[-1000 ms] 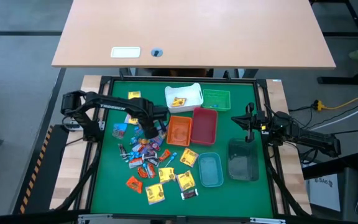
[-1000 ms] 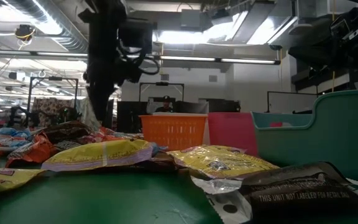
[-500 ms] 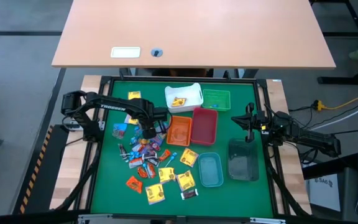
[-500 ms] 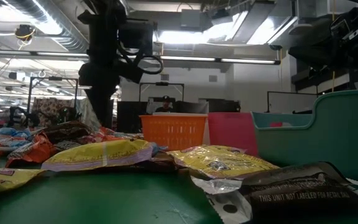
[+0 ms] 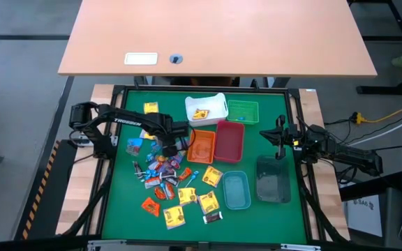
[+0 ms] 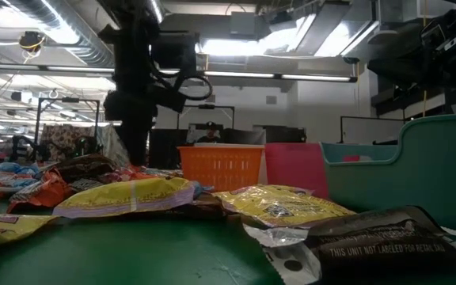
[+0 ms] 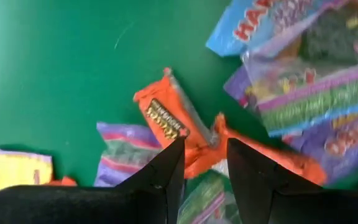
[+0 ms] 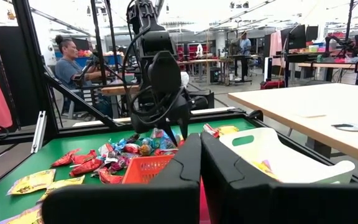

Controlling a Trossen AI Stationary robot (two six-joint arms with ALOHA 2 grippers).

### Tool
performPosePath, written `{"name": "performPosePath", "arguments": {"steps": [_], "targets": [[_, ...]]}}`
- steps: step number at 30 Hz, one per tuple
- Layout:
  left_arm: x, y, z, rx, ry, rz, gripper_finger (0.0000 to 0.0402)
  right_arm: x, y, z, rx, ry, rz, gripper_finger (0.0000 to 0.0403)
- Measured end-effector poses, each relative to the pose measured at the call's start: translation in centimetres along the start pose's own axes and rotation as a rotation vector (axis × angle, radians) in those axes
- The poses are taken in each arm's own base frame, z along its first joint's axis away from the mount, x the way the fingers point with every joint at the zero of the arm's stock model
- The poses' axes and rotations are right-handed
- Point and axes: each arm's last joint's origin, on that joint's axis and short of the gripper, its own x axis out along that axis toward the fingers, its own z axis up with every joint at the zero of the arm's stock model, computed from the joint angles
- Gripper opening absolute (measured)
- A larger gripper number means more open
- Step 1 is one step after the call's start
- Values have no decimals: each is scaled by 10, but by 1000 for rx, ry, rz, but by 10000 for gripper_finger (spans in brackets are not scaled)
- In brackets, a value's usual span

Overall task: Sort candy
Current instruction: Put the orange chocolate into the orange basket

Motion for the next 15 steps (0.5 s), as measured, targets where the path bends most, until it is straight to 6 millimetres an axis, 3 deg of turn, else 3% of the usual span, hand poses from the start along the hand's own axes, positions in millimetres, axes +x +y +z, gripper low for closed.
{"name": "performPosePath", "arguments": {"steps": [15], "targets": [[15,19,-2,-458,-25,4,109,0,0,0,0,0,0,3]]}}
